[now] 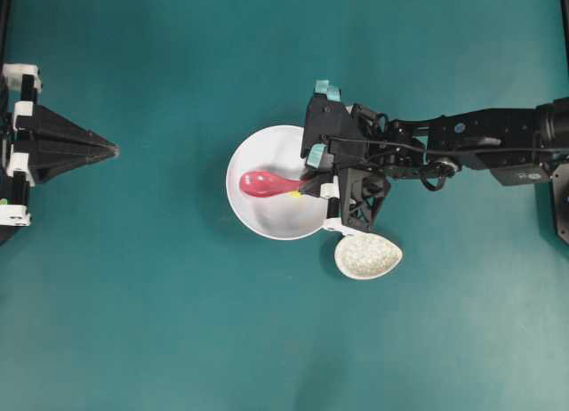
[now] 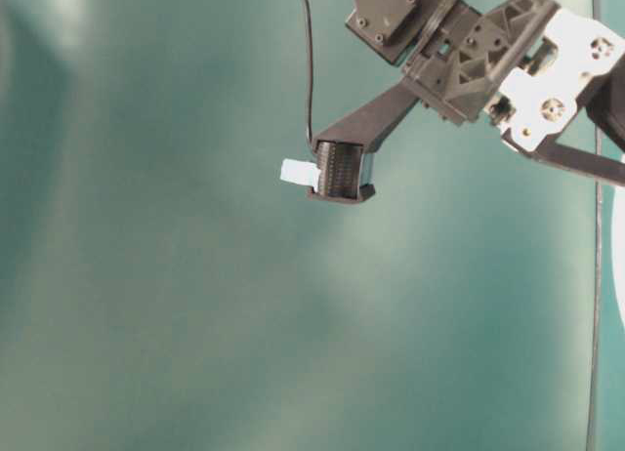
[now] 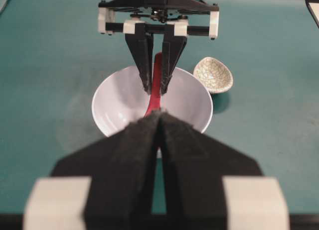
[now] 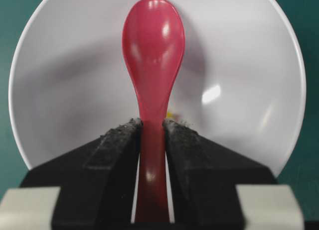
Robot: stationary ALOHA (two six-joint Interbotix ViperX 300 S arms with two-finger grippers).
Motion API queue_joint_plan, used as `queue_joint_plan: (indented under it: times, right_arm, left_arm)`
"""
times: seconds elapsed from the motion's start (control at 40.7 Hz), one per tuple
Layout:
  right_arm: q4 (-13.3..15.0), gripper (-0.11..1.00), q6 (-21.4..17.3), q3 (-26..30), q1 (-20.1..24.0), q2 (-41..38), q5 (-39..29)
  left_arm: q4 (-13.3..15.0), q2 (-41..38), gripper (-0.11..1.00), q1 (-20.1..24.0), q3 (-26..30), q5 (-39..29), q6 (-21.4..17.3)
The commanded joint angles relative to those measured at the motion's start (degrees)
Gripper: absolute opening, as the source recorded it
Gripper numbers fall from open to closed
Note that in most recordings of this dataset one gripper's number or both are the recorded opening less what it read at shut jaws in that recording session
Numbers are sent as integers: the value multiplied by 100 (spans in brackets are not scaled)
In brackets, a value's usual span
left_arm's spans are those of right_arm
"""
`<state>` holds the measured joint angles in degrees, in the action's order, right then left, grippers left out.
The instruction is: Scoop the yellow hexagonal prism block from the bowl with a spoon using the right arm.
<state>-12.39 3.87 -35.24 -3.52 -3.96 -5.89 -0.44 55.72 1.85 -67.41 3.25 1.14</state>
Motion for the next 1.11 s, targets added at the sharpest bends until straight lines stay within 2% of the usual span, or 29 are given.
queue_joint_plan:
  times: [0.0,0.246,0.491,0.737,1.081]
  right_arm:
    - [18,23,9,141,-9,114,18]
    - [18,23,9,105,-9,457,-149]
    - [18,23,-26,123,-70,896,-668]
    - [9,23,-123,299,-149,1318,-1608]
    - [18,23,-448,1020,-264,1345,-3375]
  left_arm:
    - [-18,-26,0,9,105,79,-9]
    - [-9,-26,0,9,105,79,-9]
    - [-9,-26,0,9,105,79,-9]
    - [-9,-26,0,9,105,79,-9]
    - [-18,-26,0,9,105,79,-9]
